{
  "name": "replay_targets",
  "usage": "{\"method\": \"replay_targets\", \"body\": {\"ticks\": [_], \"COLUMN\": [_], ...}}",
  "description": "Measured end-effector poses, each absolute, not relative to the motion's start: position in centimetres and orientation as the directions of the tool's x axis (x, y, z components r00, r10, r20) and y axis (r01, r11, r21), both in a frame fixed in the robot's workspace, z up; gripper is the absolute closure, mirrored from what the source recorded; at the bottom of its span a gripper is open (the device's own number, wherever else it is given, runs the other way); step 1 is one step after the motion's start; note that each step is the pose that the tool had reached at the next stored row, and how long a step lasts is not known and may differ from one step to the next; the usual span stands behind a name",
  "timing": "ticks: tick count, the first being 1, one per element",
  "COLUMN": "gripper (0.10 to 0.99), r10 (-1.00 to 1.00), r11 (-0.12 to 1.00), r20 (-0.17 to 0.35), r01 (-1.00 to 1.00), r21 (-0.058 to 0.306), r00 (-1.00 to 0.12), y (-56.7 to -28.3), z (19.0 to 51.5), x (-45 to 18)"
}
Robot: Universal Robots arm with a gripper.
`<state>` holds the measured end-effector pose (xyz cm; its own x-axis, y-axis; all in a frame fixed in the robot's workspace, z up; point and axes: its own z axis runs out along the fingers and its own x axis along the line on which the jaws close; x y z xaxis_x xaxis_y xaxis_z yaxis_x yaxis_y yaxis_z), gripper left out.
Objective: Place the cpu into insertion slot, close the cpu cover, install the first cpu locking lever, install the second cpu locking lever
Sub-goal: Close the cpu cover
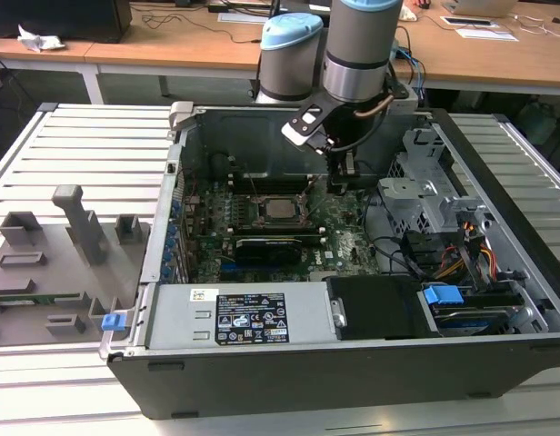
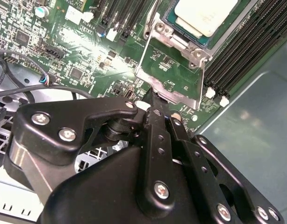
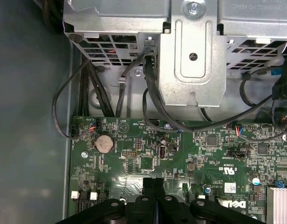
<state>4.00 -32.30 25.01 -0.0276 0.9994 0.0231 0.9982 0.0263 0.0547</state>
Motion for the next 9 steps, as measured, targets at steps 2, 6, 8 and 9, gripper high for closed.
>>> {"method": "replay_targets", "body": {"ticks": [2, 6, 8, 9], "gripper": [0.98, 0.98, 0.98, 0.98], "r10": [0.999, 0.999, 0.999, 0.999], "r11": [0.026, 0.026, 0.026, 0.026], "r20": [0.023, 0.023, 0.023, 0.023], "r01": [0.998, 0.998, 0.998, 0.998], "r21": [0.055, 0.055, 0.055, 0.055], "r00": [-0.028, -0.028, -0.028, -0.028], "y": [-32.29, -32.29, -32.29, -32.29], "z": [25.01, 25.01, 25.01, 25.01], "x": [3.94, 3.86, 3.81, 3.79]}}
